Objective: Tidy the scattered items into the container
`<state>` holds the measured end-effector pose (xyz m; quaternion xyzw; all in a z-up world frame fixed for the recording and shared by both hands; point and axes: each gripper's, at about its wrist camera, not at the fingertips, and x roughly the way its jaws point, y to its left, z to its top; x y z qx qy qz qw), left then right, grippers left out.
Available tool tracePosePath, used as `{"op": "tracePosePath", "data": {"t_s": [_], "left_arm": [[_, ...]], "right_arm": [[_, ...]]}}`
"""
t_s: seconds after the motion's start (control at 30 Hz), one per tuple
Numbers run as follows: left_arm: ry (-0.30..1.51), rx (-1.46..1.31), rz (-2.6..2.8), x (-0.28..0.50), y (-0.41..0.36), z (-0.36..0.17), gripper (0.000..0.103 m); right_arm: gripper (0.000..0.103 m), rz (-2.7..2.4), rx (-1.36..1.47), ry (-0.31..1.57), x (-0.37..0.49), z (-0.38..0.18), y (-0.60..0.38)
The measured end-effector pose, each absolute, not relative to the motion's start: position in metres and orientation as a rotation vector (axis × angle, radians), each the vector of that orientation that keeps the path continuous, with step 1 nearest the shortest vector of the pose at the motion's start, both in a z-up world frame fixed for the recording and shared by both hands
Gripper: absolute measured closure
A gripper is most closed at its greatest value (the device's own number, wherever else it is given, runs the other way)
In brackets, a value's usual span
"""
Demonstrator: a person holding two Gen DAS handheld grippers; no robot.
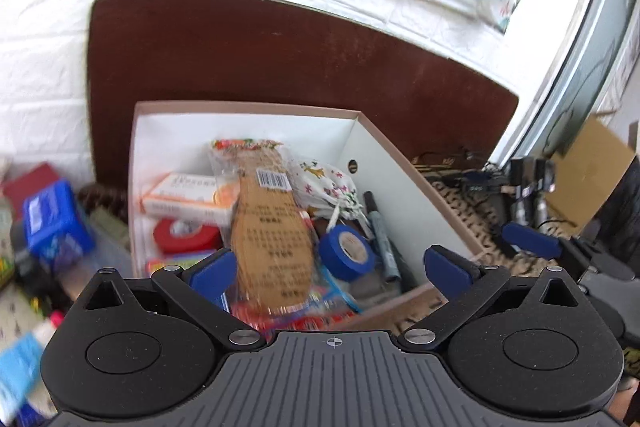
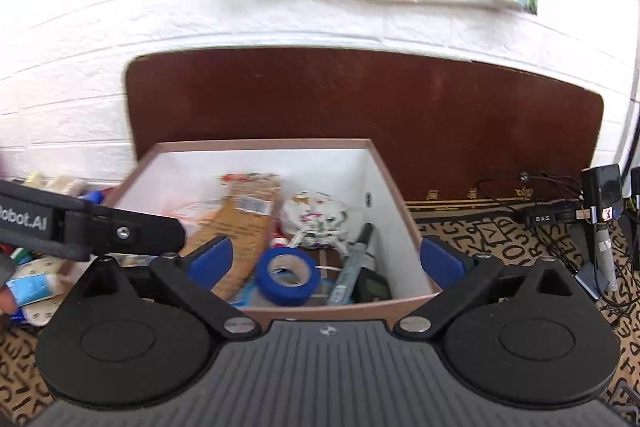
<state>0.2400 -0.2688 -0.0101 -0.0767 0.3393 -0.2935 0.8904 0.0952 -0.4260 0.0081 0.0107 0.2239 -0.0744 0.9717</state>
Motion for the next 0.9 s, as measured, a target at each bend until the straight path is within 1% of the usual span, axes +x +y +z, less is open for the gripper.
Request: {"op": "tracePosePath", "data": {"t_s": [0.07, 0.27, 0.43, 0.6, 0.73, 0.9], "left_arm": [[0.712, -0.176, -0.612, 0.228, -0.261, -0.010, 0.000], [0.686, -0.180, -0.584, 0.183, -0.220, -0.014, 0.000], [0.693, -0.182, -0.514, 0.150, -0.171, -0.029, 0.000], [0.729, -0.185, -0.448, 0.123, -0.110, -0.052, 0.000], [0.759, -0.206, -0.388, 0.114, -0.061, -0.069, 0.000], [0.761, -0.229, -0.308, 0.126, -0.018, -0.076, 0.000]], "right_arm": [[0.001, -0.126, 0.014, 0.445, 0.085, 0.012, -0.415], [0.001, -0.114, -0.082, 0.427, 0.053, 0.014, -0.367], [0.000, -0.070, -0.131, 0.422, 0.029, 0.003, -0.317], [0.000, 0.003, -0.130, 0.461, 0.016, -0.019, -0.262], [0.000, 0.077, -0.082, 0.494, 0.017, -0.037, -0.223], [0.000, 0.082, -0.040, 0.559, 0.030, -0.048, -0.196]]}}
